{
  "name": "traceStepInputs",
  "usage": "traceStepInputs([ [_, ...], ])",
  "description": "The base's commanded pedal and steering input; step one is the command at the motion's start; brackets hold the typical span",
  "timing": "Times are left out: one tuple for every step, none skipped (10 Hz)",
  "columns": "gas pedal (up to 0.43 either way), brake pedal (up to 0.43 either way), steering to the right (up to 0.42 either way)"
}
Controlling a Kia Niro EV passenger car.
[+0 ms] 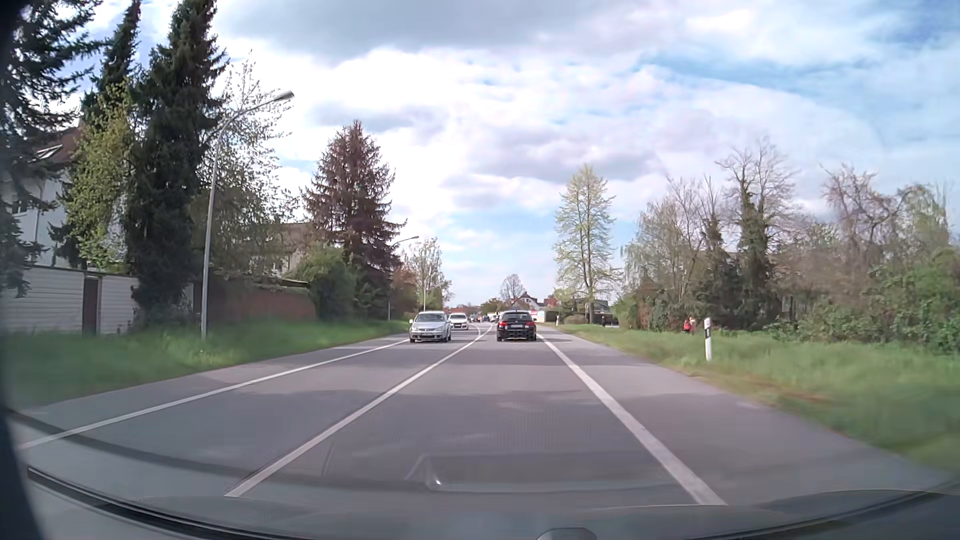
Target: Follow the waypoints while adhering to traffic rules and regulations
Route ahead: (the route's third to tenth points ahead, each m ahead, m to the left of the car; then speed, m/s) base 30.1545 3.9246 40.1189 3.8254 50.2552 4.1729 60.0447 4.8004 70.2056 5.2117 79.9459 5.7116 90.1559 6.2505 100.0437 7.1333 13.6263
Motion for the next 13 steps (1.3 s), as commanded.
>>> traceStepInputs([
  [0.000, 0.000, 0.000],
  [0.000, 0.000, 0.000],
  [0.000, 0.000, -0.003],
  [0.000, 0.000, -0.003],
  [0.000, 0.000, -0.003],
  [0.000, 0.000, -0.003],
  [0.000, 0.000, -0.003],
  [0.000, 0.000, -0.003],
  [0.000, 0.000, -0.003],
  [0.000, 0.000, -0.003],
  [0.000, 0.000, -0.003],
  [0.000, 0.000, -0.003],
  [0.000, 0.000, -0.003],
])
